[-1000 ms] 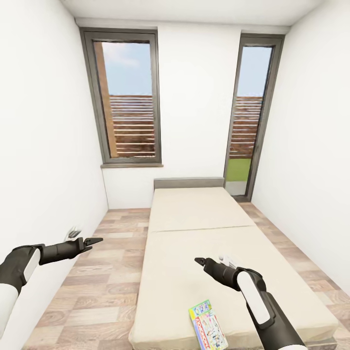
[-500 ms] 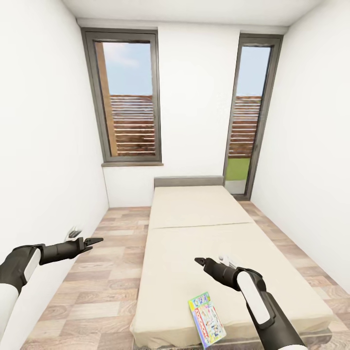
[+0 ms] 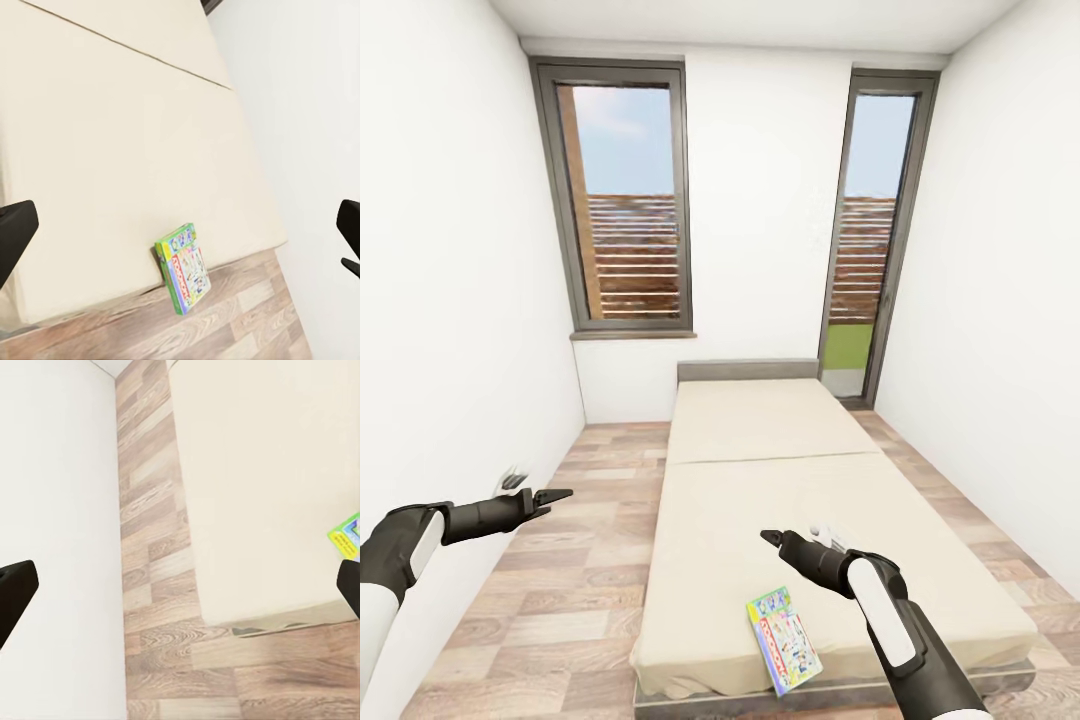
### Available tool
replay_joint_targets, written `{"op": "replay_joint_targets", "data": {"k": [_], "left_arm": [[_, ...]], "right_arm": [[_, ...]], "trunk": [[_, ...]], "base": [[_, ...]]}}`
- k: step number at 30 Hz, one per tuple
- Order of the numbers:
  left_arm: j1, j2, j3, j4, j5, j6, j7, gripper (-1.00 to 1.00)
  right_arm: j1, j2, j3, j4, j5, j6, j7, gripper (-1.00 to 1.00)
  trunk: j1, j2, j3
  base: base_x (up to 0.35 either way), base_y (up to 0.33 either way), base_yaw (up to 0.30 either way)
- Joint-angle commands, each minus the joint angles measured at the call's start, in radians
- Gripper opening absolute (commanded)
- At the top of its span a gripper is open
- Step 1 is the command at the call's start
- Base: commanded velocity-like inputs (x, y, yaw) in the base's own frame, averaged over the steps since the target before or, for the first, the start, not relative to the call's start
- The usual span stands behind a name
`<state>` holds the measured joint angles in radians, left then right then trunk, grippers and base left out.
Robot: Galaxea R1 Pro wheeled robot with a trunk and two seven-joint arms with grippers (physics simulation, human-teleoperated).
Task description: Put all the toys in the child's room - the three board games (two on the bed and one on the table), the two jigsaw puzzles on the table, and the tennis ball on the table - inside the toy box on the table in the child's room.
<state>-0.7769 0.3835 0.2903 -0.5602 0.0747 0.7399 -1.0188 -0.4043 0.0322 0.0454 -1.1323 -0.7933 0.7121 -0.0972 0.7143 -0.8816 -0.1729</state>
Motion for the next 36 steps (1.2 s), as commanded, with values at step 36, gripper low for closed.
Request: {"op": "replay_joint_targets", "data": {"k": [36], "left_arm": [[-0.001,0.0,0.002,0.0,0.004,0.009,-0.001,1.0]], "right_arm": [[-0.001,0.002,0.001,-0.001,-0.01,0.001,-0.009,1.0]], "trunk": [[0.138,-0.253,-0.114]], "base": [[-0.161,0.0,0.0]]}}
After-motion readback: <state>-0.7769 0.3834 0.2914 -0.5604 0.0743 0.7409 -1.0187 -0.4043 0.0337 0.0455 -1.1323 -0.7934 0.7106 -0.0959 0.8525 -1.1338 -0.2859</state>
